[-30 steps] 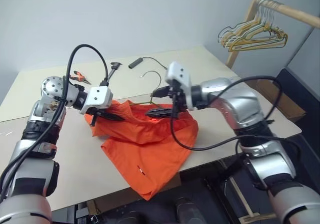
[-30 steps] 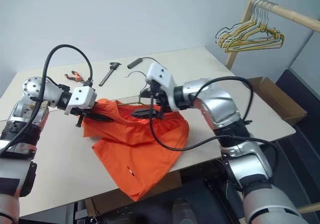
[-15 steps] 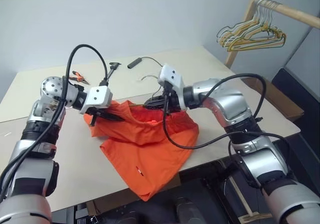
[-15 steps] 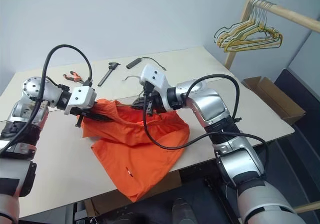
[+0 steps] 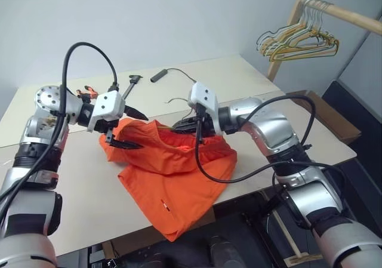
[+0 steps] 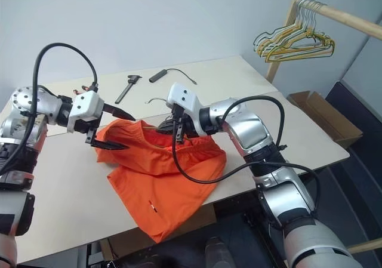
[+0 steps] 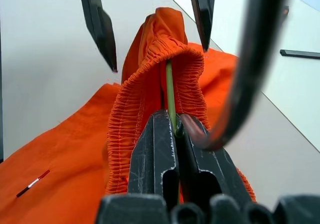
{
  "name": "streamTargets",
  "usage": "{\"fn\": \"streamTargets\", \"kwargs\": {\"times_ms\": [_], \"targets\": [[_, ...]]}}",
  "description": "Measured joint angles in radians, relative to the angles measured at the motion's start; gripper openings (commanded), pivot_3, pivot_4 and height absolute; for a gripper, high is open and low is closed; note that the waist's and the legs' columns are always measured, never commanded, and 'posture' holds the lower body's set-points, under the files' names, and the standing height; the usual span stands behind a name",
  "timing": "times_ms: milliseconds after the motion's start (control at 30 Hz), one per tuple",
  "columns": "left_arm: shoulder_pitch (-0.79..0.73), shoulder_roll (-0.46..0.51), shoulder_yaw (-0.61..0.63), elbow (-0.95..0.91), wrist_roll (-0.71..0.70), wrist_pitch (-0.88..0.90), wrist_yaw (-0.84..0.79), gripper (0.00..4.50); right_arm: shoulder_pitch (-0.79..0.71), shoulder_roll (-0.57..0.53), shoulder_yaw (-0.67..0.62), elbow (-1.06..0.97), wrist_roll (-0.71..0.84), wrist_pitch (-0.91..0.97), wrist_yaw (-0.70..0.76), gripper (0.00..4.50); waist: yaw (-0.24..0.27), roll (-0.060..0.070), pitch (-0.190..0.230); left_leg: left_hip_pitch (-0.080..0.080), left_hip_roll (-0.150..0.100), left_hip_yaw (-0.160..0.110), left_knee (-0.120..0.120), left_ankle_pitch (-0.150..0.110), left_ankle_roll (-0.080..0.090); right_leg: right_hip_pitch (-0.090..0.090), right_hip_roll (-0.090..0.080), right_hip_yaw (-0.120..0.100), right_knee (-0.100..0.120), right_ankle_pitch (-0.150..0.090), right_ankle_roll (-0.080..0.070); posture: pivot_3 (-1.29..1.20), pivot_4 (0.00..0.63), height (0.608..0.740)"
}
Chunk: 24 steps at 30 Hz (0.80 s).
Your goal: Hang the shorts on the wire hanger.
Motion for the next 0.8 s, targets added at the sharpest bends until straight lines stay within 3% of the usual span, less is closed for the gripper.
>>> {"fn": "streamTargets", "kwargs": {"times_ms": [333,433,800], "targets": [[0.006,0.072,0.01,0.097,0.089,-0.079,0.01,4.47,0.02,-0.008,-0.005,-0.001,-0.001,-0.006,0.014,0.0,0.001,0.0,0.0,0.0,0.0,0.0,0.0,0.0,0.0,0.0,0.0,0.0,0.0,0.0,0.0,-0.13,0.0,0.74],[0.02,0.07,0.004,0.14,0.12,-0.107,0.026,3.92,0.02,-0.013,-0.01,-0.003,0.0,-0.005,0.014,0.0,0.004,0.0,0.0,0.0,0.0,0.0,0.0,0.0,0.0,0.0,0.0,0.0,0.0,0.0,0.0,-0.13,0.0,0.74],[0.01,0.015,-0.001,0.232,0.166,-0.142,0.086,0.42,0.02,-0.029,-0.015,-0.009,0.001,-0.005,0.015,0.0,0.007,0.0,-0.001,-0.001,0.0,0.0,0.0,0.0,0.0,0.0,0.0,0.0,0.0,0.0,0.0,-0.14,0.0,0.74]]}}
